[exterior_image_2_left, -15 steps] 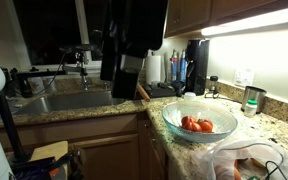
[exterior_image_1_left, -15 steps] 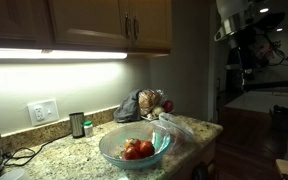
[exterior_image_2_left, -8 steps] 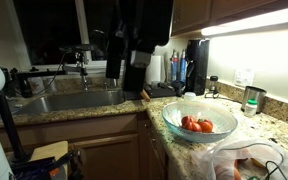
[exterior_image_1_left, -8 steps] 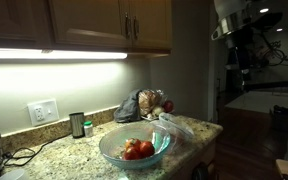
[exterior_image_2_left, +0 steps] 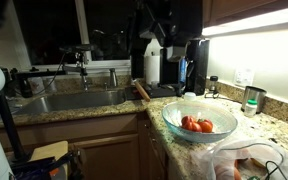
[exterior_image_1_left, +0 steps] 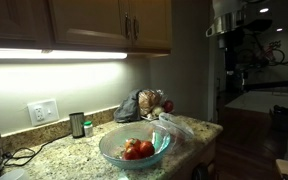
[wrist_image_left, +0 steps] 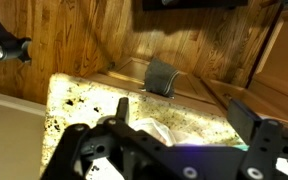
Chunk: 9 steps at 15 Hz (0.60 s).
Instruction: Move a peach from the bag to the bowl
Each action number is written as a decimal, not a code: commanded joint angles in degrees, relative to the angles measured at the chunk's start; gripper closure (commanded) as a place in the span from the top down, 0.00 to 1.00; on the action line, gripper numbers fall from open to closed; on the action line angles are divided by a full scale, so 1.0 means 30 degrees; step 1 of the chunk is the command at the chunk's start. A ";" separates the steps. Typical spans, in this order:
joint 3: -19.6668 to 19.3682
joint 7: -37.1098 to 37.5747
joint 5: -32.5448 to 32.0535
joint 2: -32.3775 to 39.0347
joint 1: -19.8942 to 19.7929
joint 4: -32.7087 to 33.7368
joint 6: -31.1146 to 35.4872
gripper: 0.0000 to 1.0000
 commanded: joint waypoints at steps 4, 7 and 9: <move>0.0054 0.1794 -0.1052 0.1036 -0.0494 -0.0936 0.3624 1.00; 0.0115 0.2642 -0.1481 0.2263 -0.0844 -0.0733 0.4817 1.00; 0.0063 0.2096 -0.0977 0.2040 -0.0607 -0.0653 0.4291 1.00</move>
